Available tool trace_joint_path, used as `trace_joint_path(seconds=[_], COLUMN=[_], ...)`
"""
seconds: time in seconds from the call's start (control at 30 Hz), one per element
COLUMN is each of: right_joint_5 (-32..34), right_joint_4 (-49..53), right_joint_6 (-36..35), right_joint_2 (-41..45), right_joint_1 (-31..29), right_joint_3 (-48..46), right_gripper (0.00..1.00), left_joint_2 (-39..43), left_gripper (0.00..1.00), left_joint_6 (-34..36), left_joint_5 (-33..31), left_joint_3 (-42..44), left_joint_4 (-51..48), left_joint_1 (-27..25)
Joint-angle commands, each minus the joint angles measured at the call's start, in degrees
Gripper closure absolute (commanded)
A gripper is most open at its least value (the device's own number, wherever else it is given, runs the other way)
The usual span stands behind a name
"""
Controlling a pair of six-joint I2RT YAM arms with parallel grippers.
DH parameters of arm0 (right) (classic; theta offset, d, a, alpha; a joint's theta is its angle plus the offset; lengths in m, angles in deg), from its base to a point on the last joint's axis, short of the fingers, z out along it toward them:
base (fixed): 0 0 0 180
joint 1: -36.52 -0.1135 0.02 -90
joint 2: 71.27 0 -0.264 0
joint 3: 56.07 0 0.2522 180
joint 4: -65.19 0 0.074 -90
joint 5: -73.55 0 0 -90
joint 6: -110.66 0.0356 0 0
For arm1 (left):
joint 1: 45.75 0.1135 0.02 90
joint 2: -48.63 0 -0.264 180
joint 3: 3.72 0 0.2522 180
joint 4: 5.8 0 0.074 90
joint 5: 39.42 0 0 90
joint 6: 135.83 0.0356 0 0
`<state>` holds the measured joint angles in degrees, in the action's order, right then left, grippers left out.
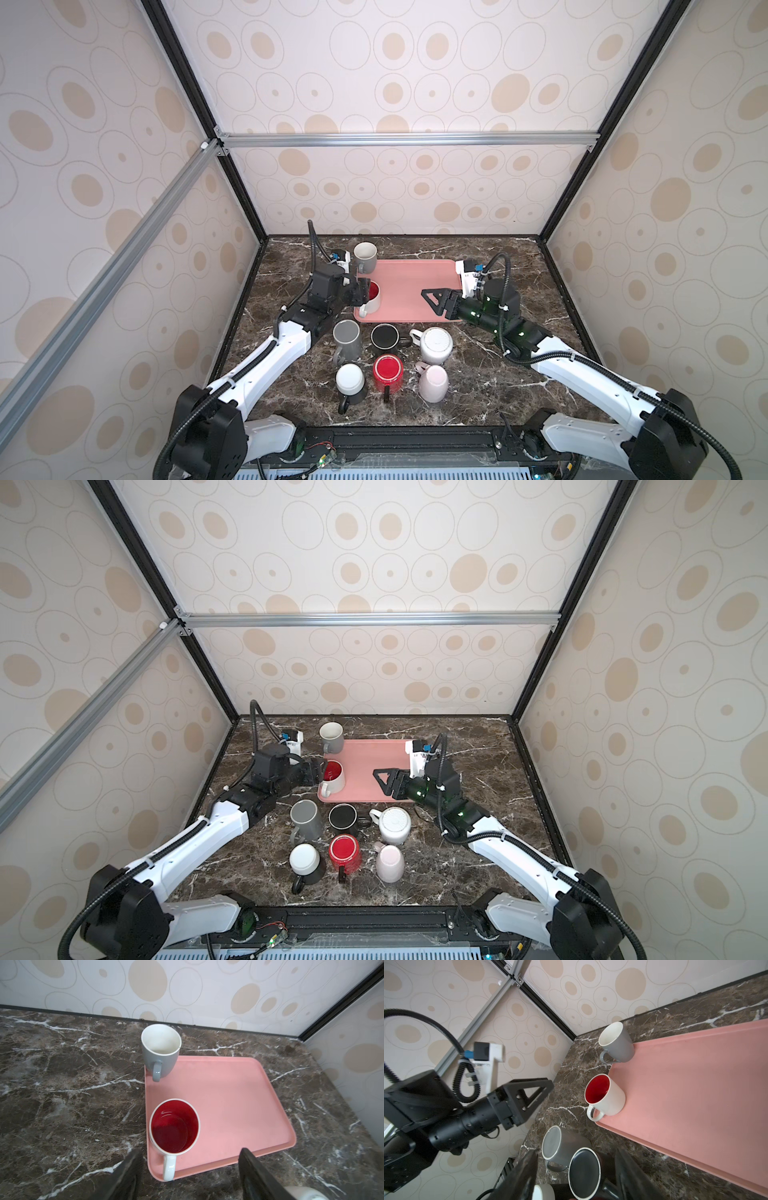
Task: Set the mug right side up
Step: 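Open the left gripper and lift while the right moves over the white mug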
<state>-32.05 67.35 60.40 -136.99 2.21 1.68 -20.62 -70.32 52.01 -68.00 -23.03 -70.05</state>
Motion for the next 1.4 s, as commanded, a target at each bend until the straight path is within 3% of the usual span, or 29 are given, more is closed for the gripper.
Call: trace_joint_path(seconds=[0.0, 0.2, 0.27, 0.67, 0.87, 1.1, 1.37], right_joint_5=[-1.9, -3.65, -3.8, 6.38, 16.4, 20.61, 27.95], right_joint_4=[5.0, 12.39, 16.36, 33.27, 40.63, 45.23, 49.43], right_joint_6=[-2.91, -8.76, -12.47, -29.34, -35.66, -34.45, -31.64], right_joint_2=[-1.06, -3.84, -5.07, -13.62, -20.0, -24.46, -22.67], right_joint_1=[0.38, -0.12, -1.36, -12.96, -16.14, -16.29, -16.54], right_joint_3=[0.56, 2.77, 4.49, 12.53, 18.89, 22.46, 20.58], right_gripper=[0.38, 0.38, 0.38, 0.4, 0.4, 0.39, 0.35], left_joint_2=[3.98, 8.46, 9.01, 13.18, 13.83, 14.39, 13.88], left_gripper=[0.23, 0.11, 0.01, 0.01, 0.01, 0.01, 0.01], left_joint_6=[-2.65, -5.31, -6.35, -10.32, -10.18, -9.96, -10.74], left_joint_5=[1.97, 5.57, 7.44, 10.7, 10.57, 9.34, 10.59], left_joint_3=[1.74, 6.15, 7.6, 18.03, 18.12, 18.18, 18.09], left_joint_4=[4.93, 14.13, 16.73, 31.5, 31.28, 30.01, 30.45], left_joint_1=[-0.23, -0.23, -0.22, -0.22, -0.21, -0.12, -0.16])
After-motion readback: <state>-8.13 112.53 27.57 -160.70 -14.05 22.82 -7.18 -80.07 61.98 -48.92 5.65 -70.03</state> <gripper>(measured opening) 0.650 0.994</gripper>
